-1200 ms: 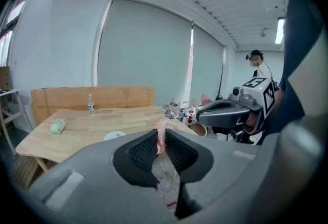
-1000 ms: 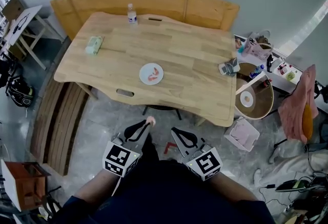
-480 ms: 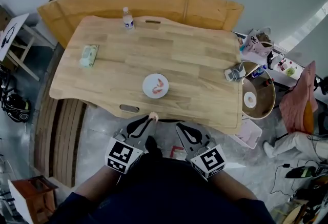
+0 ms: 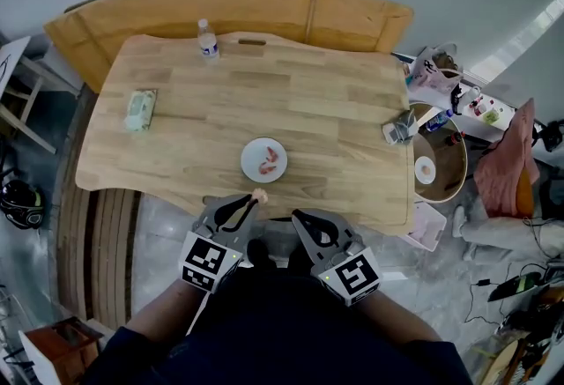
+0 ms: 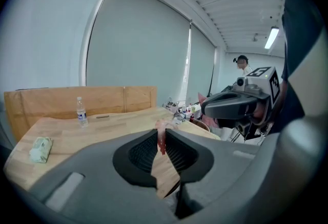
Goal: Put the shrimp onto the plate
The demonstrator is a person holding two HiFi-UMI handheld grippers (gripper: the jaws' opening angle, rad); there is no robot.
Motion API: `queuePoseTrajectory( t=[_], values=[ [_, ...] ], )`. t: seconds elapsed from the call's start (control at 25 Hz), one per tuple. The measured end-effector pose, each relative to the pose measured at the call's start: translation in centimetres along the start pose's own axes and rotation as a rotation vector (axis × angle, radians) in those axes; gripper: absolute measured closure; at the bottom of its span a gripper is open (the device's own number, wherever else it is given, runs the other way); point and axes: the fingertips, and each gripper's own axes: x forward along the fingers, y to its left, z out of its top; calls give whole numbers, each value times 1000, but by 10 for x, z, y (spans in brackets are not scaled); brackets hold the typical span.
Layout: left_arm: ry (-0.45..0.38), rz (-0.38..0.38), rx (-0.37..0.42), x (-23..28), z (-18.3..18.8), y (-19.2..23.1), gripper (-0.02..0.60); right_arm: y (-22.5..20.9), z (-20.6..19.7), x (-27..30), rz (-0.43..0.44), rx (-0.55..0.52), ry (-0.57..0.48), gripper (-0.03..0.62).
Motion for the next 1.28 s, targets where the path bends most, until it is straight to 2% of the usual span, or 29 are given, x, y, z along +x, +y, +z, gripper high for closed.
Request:
queuePoseTrajectory(
  t=[0.28, 0.64, 0.96, 1.28],
  values=[
    [15, 32, -35, 31, 0, 10, 529, -30, 1, 11, 36, 0, 17, 585],
    [64, 84, -40, 72, -4, 28, 529, -68, 3, 16, 80, 4, 28, 585],
    [106, 112, -70, 107, -31, 54, 529, -88, -1, 19, 96, 9, 40, 585],
    [186, 117, -55, 139, -69, 75, 529, -101, -10, 21, 82, 26, 60, 585]
  ],
)
